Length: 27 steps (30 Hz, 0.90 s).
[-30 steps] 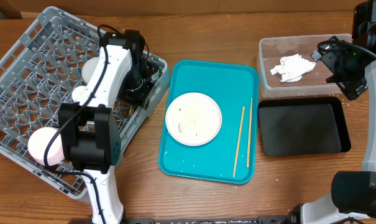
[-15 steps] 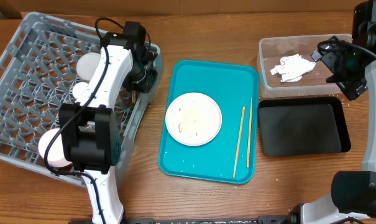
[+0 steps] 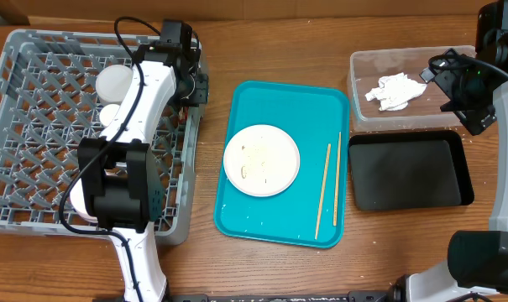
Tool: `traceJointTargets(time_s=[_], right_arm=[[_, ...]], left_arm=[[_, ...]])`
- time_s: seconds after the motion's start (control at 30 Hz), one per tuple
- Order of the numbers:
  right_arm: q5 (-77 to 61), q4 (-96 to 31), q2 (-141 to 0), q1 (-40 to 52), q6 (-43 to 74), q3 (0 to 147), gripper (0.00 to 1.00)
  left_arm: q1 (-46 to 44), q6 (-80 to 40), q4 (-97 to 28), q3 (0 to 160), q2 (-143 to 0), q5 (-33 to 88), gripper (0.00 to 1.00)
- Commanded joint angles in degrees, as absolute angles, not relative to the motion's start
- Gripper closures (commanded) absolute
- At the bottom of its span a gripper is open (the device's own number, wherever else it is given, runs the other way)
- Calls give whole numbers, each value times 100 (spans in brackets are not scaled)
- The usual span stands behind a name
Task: Sort waste into correct bins and load items into the dishwasher
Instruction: 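Release the bowl and raise the left gripper over the rack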
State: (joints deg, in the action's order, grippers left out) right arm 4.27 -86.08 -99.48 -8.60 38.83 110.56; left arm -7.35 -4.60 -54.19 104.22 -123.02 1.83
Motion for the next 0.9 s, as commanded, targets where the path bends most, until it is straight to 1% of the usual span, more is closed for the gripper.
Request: traceJointTargets(time_s=[0.0, 0.17, 0.2, 0.23, 0.27, 0.33, 0.4, 0.6, 0.8, 0.83, 0.87], right_arm=[[425, -8580, -9848, -871, 3905, 11137, 0], [423, -8582, -9848, -871, 3905, 11137, 0], [425, -8582, -9848, -871, 3905, 11139, 0], [423, -8582, -9848, -871, 3905, 11137, 0], [423, -8580, -9848, -871, 3905, 11139, 0], [423, -8582, -9848, -871, 3905, 11137, 0], [423, -8580, -9848, -871, 3905, 11139, 0], [425, -8580, -9848, -871, 3905, 11137, 0], [423, -8582, -9848, -871, 3905, 11137, 0], [423, -8582, -9848, -871, 3905, 11137, 0], [423, -8580, -9848, -871, 3905, 11139, 0]], left_arm=[[-823, -652, -5186, 10425, -12346, 534, 88], [-823, -1048, -4814, 10425, -12346, 539, 85], [-823, -1085, -4788, 10427, -12346, 539, 82], [-823, -1120, -4790, 10433, -12346, 543, 77], [-823, -1144, -4801, 10436, -12346, 548, 73], [-823, -1142, -4853, 10436, -12342, 558, 69], [-823, -1142, -4930, 10440, -12324, 558, 60], [-823, -1142, -5358, 10704, -12173, 611, 58], [-823, -1142, -6344, 11358, -11970, 626, 56], [-823, -1142, -6525, 11476, -11942, 626, 54], [-823, -1142, -6742, 11618, -11909, 637, 50]])
